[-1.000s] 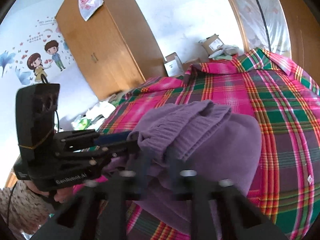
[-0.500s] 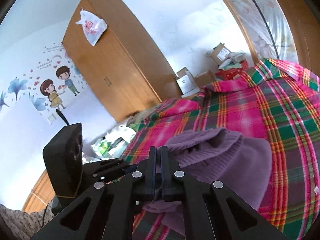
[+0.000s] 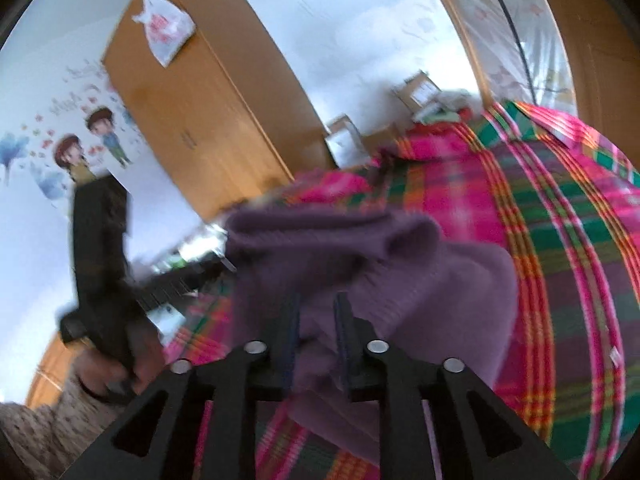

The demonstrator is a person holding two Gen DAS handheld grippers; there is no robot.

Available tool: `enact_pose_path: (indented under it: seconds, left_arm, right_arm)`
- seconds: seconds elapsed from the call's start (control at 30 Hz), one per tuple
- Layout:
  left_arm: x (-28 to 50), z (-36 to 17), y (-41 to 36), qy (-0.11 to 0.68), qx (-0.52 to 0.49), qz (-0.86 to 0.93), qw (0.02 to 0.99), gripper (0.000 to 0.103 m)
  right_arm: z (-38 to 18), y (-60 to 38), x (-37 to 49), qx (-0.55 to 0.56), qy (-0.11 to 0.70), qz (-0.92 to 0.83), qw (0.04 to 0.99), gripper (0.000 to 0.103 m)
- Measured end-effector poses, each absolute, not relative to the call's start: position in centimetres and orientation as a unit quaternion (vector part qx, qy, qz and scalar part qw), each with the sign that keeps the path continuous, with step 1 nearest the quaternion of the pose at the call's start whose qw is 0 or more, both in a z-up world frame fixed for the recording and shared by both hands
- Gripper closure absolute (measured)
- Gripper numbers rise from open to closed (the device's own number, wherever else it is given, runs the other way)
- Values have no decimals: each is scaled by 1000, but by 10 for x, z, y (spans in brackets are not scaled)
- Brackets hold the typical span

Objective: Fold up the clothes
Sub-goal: 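Lift the purple garment with both grippers, unfolding it above the bed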

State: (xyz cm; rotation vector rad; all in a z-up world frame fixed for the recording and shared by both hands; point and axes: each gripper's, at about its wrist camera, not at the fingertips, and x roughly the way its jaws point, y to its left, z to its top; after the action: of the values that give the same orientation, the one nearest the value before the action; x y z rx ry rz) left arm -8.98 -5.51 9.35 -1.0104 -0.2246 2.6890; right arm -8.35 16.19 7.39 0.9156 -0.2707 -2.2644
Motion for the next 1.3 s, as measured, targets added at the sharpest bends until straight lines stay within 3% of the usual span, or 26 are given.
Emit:
enact_pose_path:
  seconds: [0.13, 0.53, 0.67, 0.73, 0.93, 1.3]
  left_arm:
    - [-89, 94, -72, -93, -346, 927, 113, 95]
    - [-77, 96, -129, -146, -319, 935, 47, 95]
    - [-69, 92, -151, -165, -313, 935, 22, 95]
    - [-63, 91, -162, -174, -309, 935, 12, 95]
    - [-47, 86, -192, -201, -298, 933, -20, 95]
    - [-17, 59, -228, -250, -311, 915, -56, 95]
  right_arm:
    - [56, 156, -76, 370, -59, -869, 323, 73]
    - [48, 114, -67, 378, -39, -851, 361, 71]
    - [47, 100, -69, 381, -44, -848, 366, 57]
    - [45, 93, -71, 387, -45, -846, 364, 55]
    - [50, 92, -69, 385, -49, -857, 340, 54]
    - [54, 74, -72, 358, 31, -887, 290, 54]
